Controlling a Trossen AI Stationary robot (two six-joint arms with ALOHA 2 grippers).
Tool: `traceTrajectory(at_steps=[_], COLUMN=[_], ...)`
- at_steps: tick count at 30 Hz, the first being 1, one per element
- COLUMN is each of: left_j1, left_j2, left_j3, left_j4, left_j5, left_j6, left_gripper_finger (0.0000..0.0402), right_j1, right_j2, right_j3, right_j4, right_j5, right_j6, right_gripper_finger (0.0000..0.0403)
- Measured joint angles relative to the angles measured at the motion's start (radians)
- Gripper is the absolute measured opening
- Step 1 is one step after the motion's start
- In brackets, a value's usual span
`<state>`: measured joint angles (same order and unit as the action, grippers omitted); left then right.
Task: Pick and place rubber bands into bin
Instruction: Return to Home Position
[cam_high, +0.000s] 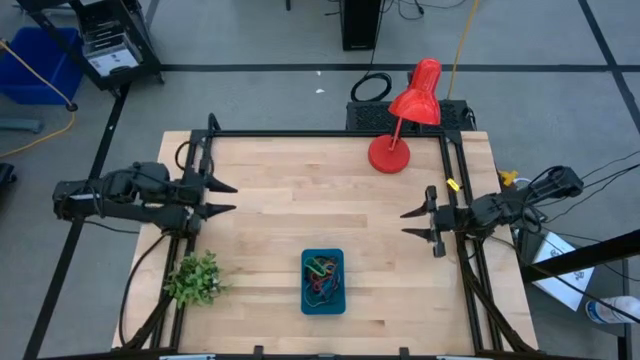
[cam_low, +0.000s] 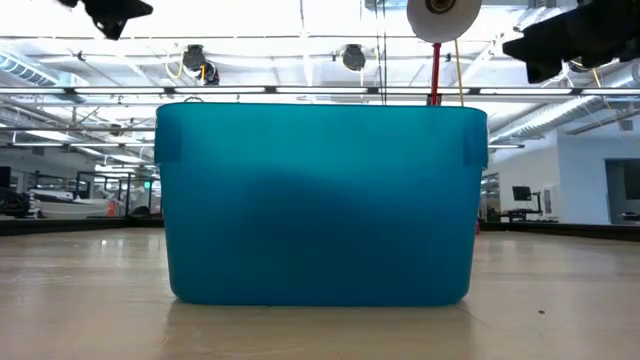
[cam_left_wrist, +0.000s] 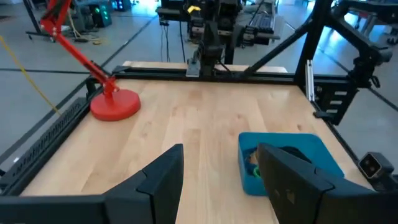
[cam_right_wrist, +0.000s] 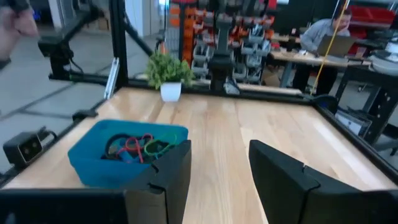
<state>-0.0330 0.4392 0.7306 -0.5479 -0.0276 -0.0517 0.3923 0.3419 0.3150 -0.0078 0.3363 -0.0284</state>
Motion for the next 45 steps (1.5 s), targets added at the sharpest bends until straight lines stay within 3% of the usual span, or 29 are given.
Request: traceTrajectory(at_steps=[8, 14, 35, 41, 45], left_j1=[0.000, 0.000, 0.000, 0.006, 0.039], left_j2=[-0.191, -0.285, -0.298, -0.298, -0.298], left_j3=[-0.069, -0.162, -0.419, -0.438, -0.438], left_j4=[0.016, 0.100, 0.329, 0.328, 0.328], left_j5=[-0.017, 0.019, 0.016, -0.097, -0.127], left_j6=[-0.023, -0.038, -0.085, -0.058, -0.027], left_gripper_finger=[0.0212, 0.0212, 0.0212, 0.0212, 0.0212], right_j1=[0.000, 0.000, 0.000, -0.001, -0.021], right_j2=[-0.195, -0.247, -0.252, -0.253, -0.263], right_j3=[-0.017, -0.046, -0.127, -0.127, -0.127], right_j4=[-0.077, -0.089, -0.067, -0.071, -0.072], right_j5=[-0.001, -0.001, 0.030, 0.160, 0.165], right_j6=[-0.007, 0.002, 0.054, -0.018, -0.065], right_gripper_finger=[0.0155, 0.0155, 0.0155, 0.0155, 0.0155])
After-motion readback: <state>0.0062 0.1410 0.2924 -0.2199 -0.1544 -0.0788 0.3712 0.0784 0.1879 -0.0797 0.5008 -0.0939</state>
